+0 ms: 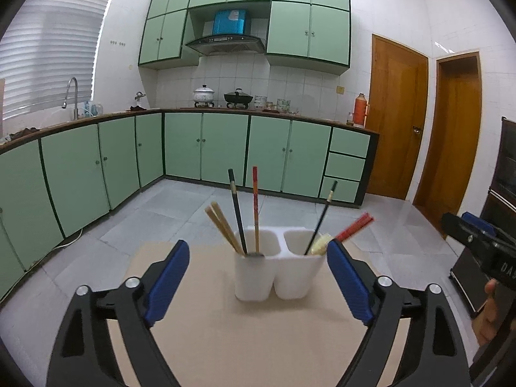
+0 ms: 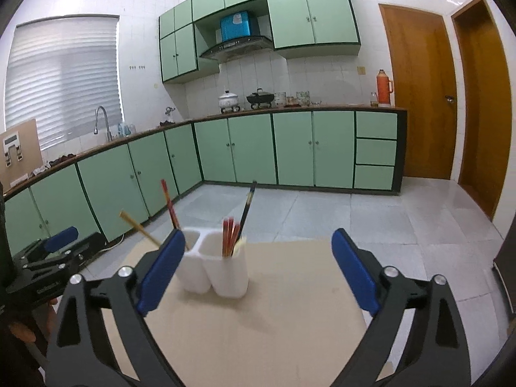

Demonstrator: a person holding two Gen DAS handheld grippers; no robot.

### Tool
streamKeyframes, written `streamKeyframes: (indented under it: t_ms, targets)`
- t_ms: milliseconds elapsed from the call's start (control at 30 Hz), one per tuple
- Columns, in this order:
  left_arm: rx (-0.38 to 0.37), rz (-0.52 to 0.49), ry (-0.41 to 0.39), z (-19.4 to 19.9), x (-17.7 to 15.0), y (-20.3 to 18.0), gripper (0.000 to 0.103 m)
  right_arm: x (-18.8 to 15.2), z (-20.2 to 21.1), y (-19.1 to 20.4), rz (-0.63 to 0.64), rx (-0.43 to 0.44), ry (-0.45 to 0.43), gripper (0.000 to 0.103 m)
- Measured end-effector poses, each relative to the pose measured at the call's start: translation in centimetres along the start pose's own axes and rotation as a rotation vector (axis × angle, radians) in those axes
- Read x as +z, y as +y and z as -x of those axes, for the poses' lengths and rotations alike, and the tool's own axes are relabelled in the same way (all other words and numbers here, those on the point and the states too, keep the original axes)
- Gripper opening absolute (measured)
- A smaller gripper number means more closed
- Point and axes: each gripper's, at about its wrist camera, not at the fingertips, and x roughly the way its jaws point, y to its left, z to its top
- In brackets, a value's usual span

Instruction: Organize utensils

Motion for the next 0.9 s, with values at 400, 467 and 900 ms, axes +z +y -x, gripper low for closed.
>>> streamKeyframes:
  t_ms: [400,467,900]
  targets:
    - [0.010,0.001,-0.026,6.3,-1.4,-0.9,0.096,-1.9,5.2,2.8,0.058,0.055,0.048,0.098]
    - [0.006,-0.002,-0.028,7.1,-1.4,-1.0,0.097,-1.6,5.8,3.2,0.072,0.060,0.040,0.098]
    - [0.019,-0.025,-0.092,11.5,-0.6,-1.6,0.097,-0.2,9.9,4.5,0.103,0.092,-0.037,0.098]
